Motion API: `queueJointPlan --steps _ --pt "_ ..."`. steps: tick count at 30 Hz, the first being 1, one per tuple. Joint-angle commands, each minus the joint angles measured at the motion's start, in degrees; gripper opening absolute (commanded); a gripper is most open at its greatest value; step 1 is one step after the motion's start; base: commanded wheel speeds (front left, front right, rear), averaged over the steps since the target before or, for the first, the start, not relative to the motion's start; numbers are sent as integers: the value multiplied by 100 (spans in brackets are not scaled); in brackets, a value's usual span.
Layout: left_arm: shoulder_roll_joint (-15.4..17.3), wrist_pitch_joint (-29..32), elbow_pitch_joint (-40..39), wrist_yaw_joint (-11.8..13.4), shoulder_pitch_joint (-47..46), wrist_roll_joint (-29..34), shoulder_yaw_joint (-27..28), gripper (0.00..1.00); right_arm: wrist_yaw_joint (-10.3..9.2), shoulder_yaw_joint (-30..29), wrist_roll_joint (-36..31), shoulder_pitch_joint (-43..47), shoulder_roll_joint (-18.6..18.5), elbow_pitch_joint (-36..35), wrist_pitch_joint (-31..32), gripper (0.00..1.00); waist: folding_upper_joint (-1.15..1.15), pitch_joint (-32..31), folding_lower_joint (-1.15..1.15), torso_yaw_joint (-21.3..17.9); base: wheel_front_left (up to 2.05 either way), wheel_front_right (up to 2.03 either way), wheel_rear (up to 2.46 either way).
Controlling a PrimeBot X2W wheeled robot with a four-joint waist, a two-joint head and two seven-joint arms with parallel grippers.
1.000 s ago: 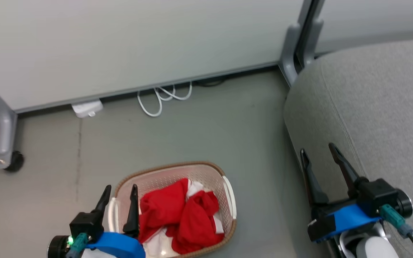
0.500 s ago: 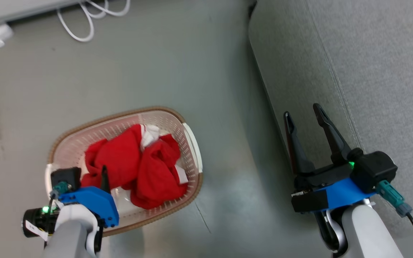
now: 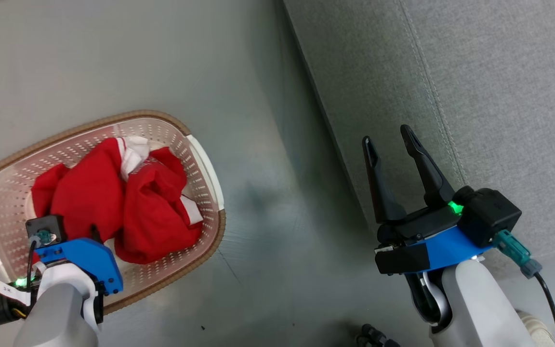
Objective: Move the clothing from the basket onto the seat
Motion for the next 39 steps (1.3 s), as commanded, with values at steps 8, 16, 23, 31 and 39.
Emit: queueJointPlan --steps 8,16,23,31,39 --pt "71 -75 348 -27 -207 51 -134 0 -4 -12 67 -153 -8 177 -111 100 0 100 -1 -130 0 0 0" --pt "-70 -202 590 -138 -291 11 -230 0 -4 -37 -7 -198 -8 259 -128 100 0 -9 -1 -25 0 0 0" --pt "-312 -385 773 -329 -318 -153 -228 0 -3 -86 -240 -112 -10 437 -87 100 0 -431 -1 210 0 0 0" --pt "-605 -661 865 -926 -298 -177 -569 0 -4 -118 -521 163 -13 666 218 100 0 -1653 -1 631 0 0 0" --pt "-694 -815 563 -1422 -14 -622 -1061 0 -4 26 -645 654 -12 690 583 100 0 -3029 -1 897 0 0 0"
